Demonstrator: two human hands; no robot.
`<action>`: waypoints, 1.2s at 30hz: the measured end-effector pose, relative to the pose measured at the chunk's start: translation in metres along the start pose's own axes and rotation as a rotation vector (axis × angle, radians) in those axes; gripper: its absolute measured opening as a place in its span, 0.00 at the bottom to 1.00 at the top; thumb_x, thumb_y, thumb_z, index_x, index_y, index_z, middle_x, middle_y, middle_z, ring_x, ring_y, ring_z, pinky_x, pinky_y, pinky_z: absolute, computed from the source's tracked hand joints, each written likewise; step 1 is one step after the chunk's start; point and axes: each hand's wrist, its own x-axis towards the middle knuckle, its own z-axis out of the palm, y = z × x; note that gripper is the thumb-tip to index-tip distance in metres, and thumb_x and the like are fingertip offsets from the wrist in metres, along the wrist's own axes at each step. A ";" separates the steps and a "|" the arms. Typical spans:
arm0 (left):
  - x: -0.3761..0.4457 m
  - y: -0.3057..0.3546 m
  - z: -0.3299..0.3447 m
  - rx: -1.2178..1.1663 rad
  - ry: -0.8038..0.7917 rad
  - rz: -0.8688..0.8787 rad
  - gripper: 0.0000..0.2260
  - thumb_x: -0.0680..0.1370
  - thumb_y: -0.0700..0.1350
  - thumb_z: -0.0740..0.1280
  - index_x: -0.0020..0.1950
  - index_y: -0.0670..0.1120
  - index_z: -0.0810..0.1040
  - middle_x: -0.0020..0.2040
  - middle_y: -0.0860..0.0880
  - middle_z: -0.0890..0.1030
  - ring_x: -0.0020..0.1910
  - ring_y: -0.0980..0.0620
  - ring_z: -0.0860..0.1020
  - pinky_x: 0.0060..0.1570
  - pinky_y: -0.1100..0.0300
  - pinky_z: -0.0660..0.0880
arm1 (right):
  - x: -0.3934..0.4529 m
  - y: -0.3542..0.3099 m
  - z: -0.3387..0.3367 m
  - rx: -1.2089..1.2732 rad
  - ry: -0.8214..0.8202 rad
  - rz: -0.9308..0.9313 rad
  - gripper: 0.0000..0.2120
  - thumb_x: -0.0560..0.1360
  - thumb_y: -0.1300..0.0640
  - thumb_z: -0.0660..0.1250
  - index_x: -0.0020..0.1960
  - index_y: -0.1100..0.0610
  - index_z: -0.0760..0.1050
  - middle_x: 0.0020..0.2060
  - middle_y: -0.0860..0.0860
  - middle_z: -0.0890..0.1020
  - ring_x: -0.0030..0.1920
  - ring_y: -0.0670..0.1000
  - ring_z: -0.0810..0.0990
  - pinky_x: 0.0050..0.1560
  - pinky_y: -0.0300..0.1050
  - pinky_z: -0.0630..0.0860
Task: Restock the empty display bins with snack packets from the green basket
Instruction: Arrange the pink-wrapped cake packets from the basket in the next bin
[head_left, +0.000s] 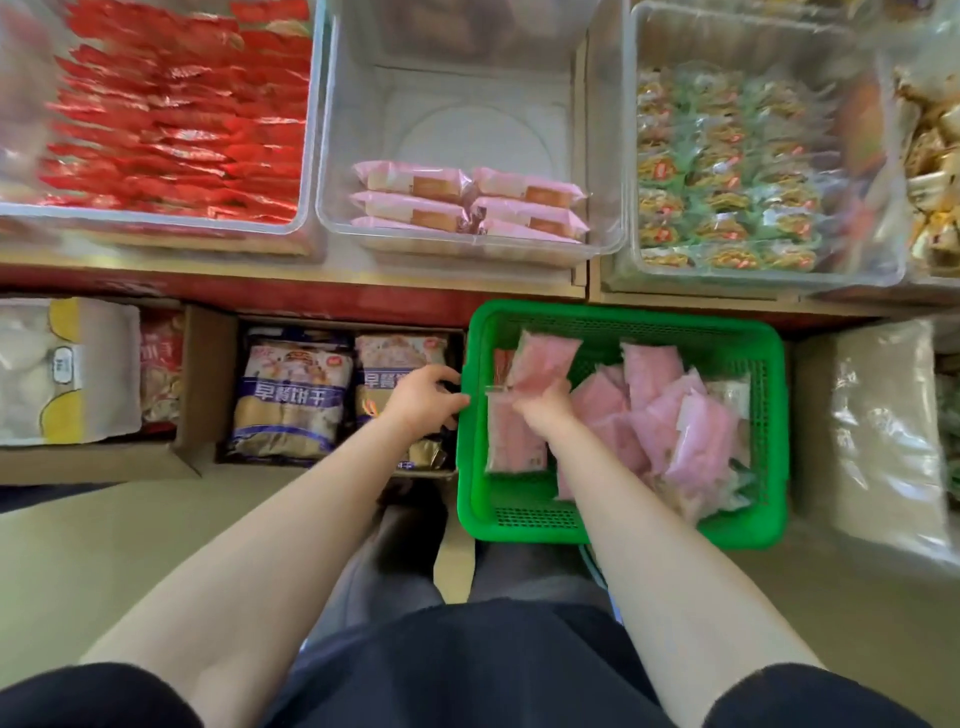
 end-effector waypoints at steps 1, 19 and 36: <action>-0.001 -0.003 0.003 -0.012 0.002 0.001 0.15 0.78 0.45 0.70 0.64 0.45 0.77 0.40 0.55 0.78 0.32 0.58 0.78 0.31 0.66 0.74 | 0.005 0.004 0.005 0.023 0.044 0.029 0.32 0.78 0.53 0.70 0.73 0.66 0.61 0.56 0.59 0.78 0.52 0.57 0.78 0.47 0.44 0.73; -0.038 0.040 0.015 0.175 -0.056 0.334 0.40 0.71 0.52 0.74 0.78 0.48 0.58 0.72 0.44 0.65 0.70 0.46 0.67 0.67 0.54 0.66 | -0.021 -0.012 -0.048 0.076 0.066 -0.218 0.18 0.71 0.56 0.70 0.58 0.56 0.71 0.52 0.55 0.80 0.45 0.56 0.83 0.31 0.44 0.80; -0.023 0.014 -0.014 -0.950 -0.333 -0.113 0.11 0.77 0.41 0.68 0.60 0.44 0.77 0.53 0.44 0.85 0.50 0.46 0.84 0.48 0.50 0.82 | 0.040 0.014 -0.031 0.266 0.068 0.107 0.34 0.76 0.55 0.69 0.76 0.62 0.60 0.70 0.59 0.71 0.66 0.60 0.74 0.63 0.52 0.74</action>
